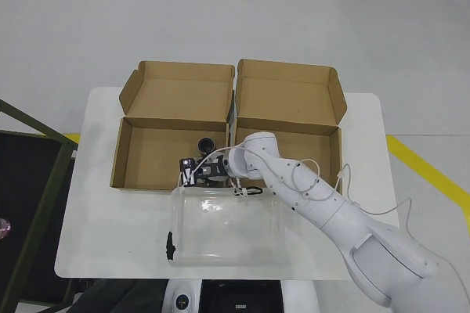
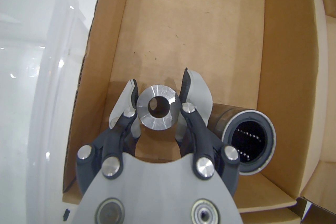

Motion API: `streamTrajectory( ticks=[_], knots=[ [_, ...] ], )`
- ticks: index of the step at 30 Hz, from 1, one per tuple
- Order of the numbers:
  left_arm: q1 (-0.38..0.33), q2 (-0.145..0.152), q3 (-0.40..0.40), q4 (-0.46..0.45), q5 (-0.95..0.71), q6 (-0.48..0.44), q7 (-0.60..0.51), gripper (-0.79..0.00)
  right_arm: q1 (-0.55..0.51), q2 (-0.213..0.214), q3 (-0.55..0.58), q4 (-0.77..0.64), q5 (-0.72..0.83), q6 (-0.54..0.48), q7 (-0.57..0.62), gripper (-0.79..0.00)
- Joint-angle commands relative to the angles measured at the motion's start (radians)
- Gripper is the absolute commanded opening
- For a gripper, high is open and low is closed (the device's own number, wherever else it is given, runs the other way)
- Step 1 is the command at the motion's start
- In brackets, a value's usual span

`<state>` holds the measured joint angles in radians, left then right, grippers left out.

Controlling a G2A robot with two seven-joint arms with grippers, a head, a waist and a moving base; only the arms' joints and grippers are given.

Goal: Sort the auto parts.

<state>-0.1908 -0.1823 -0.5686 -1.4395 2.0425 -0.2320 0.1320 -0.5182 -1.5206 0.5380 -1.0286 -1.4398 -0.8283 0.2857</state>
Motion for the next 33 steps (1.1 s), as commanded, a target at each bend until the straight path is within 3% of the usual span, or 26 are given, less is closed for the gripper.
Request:
streamTrajectory(
  ticks=[1, 16, 33],
  knots=[
    [0.0, 0.0, 0.0, 0.0, 0.0, 0.0, 0.0, 0.0, -0.003, 0.0, 0.007, -0.002, 0.002, 0.003, -0.012, -0.508],
    [0.0, 0.0, 0.0, 0.0, 0.0, 0.0, 0.0, 0.0, -0.054, 0.036, 0.134, -0.116, 0.069, -0.016, -0.068, -0.514],
    [0.0, 0.0, 0.0, 0.0, 0.0, 0.0, 0.0, 0.0, -0.283, 0.128, 0.354, -0.485, 0.107, -0.051, 0.013, -0.52]
  ],
)
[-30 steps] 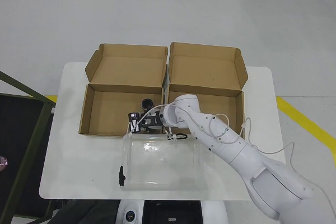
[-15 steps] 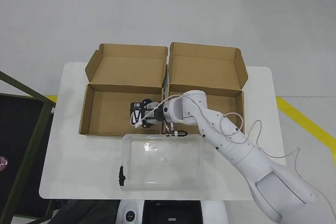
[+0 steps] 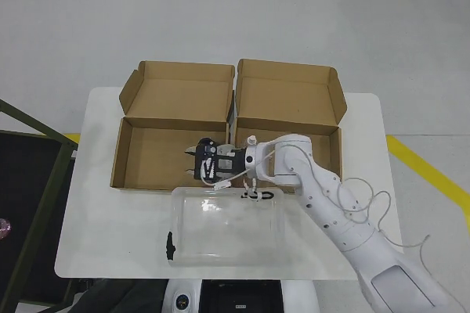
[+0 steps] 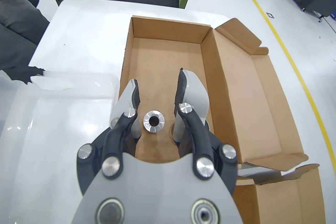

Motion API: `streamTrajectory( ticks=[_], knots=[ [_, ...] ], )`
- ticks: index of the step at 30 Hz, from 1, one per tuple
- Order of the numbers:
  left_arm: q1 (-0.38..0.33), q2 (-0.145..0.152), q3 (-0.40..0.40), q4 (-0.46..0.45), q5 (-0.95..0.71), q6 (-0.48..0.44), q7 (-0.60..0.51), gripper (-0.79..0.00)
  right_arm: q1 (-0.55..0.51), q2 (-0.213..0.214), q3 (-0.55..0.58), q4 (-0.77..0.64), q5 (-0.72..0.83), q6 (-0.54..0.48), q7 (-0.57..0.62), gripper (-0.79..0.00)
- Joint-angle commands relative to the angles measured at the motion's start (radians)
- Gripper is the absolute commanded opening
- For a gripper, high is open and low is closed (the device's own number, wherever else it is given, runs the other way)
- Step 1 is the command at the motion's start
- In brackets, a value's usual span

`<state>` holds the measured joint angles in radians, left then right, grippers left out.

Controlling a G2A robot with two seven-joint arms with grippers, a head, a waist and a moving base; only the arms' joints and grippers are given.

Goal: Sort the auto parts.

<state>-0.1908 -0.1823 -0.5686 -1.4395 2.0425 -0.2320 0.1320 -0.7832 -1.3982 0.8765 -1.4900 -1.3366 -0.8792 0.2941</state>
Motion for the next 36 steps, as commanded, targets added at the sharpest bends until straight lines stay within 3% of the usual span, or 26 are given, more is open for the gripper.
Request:
streamTrajectory(
  ticks=[1, 17, 36],
  knots=[
    [0.0, 0.0, 0.0, 0.0, 0.0, 0.0, 0.0, 0.0, -0.037, 0.011, 0.032, -0.043, 0.011, -0.004, 0.009, -0.52],
    [0.0, 0.0, 0.0, 0.0, 0.0, 0.0, 0.0, 0.0, -0.441, 0.116, 0.44, -0.391, -0.105, 0.071, -0.02, -0.456],
    [0.0, 0.0, 0.0, 0.0, 0.0, 0.0, 0.0, 0.0, -0.831, 0.158, 0.742, -0.597, -0.208, 0.299, -0.253, -0.428]
  ],
)
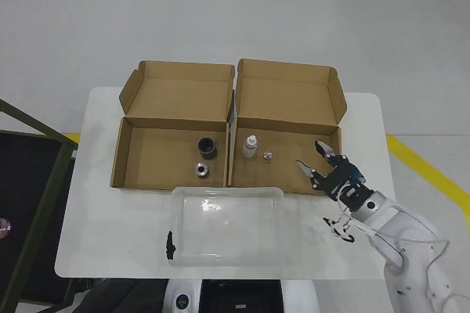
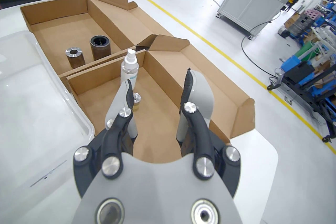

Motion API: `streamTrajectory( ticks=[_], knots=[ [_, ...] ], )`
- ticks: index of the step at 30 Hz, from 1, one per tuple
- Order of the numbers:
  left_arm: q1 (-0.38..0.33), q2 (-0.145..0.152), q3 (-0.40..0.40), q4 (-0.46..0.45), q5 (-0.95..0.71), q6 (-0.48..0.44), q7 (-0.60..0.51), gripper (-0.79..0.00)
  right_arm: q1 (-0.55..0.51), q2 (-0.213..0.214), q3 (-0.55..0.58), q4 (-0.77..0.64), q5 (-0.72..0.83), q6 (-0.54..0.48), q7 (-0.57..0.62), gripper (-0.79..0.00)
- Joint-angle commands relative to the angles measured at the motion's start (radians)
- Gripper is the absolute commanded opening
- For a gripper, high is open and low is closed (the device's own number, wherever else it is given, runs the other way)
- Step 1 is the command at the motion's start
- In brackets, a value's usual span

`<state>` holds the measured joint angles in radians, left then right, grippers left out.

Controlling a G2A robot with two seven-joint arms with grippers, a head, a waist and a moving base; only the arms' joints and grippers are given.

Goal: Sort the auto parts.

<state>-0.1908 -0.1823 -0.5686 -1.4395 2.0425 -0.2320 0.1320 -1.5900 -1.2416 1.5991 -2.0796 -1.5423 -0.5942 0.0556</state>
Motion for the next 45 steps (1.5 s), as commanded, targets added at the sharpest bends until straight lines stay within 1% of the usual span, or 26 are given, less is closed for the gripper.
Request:
streamTrajectory(
  ticks=[1, 7, 11, 12, 14, 15, 16, 17, 18, 19, 25, 26, 29, 45],
  knots=[
    [0.0, 0.0, 0.0, 0.0, 0.0, 0.0, 0.0, 0.0, -0.046, 0.002, 0.035, -0.015, -0.003, 0.023, -0.029, -0.428],
    [0.0, 0.0, 0.0, 0.0, 0.0, 0.0, 0.0, 0.0, -0.175, 0.006, 0.128, -0.043, 0.03, 0.073, -0.105, -0.413],
    [0.0, 0.0, 0.0, 0.0, 0.0, 0.0, 0.0, 0.0, -0.24, 0.009, 0.173, -0.05, 0.051, 0.078, -0.135, -0.403],
    [0.0, 0.0, 0.0, 0.0, 0.0, 0.0, 0.0, 0.0, -0.253, 0.008, 0.179, -0.05, 0.059, 0.081, -0.14, -0.397],
    [0.0, 0.0, 0.0, 0.0, 0.0, 0.0, 0.0, 0.0, -0.273, 0.009, 0.19, -0.05, 0.067, 0.088, -0.146, -0.357],
    [0.0, 0.0, 0.0, 0.0, 0.0, 0.0, 0.0, 0.0, -0.282, 0.009, 0.195, -0.047, 0.068, 0.09, -0.151, -0.286],
    [0.0, 0.0, 0.0, 0.0, 0.0, 0.0, 0.0, 0.0, -0.288, 0.01, 0.2, -0.046, 0.068, 0.092, -0.155, -0.243],
    [0.0, 0.0, 0.0, 0.0, 0.0, 0.0, 0.0, 0.0, -0.294, 0.01, 0.204, -0.045, 0.069, 0.094, -0.158, -0.163],
    [0.0, 0.0, 0.0, 0.0, 0.0, 0.0, 0.0, 0.0, -0.298, 0.01, 0.207, -0.045, 0.069, 0.099, -0.162, -0.028],
    [0.0, 0.0, 0.0, 0.0, 0.0, 0.0, 0.0, 0.0, -0.301, 0.01, 0.209, -0.044, 0.068, 0.101, -0.164, 0.0],
    [0.0, 0.0, 0.0, 0.0, 0.0, 0.0, 0.0, 0.0, -0.307, 0.011, 0.219, -0.033, 0.077, 0.124, -0.168, 0.0],
    [0.0, 0.0, 0.0, 0.0, 0.0, 0.0, 0.0, -0.001, -0.307, 0.011, 0.218, -0.034, 0.076, 0.124, -0.167, -0.03],
    [0.0, 0.0, 0.0, 0.0, 0.0, 0.0, 0.0, 0.0, -0.307, 0.011, 0.219, -0.033, 0.077, 0.124, -0.168, -0.001],
    [0.0, 0.0, 0.0, 0.0, 0.0, 0.0, 0.0, 0.0, -0.307, 0.011, 0.219, -0.033, 0.077, 0.124, -0.168, 0.0]
  ],
)
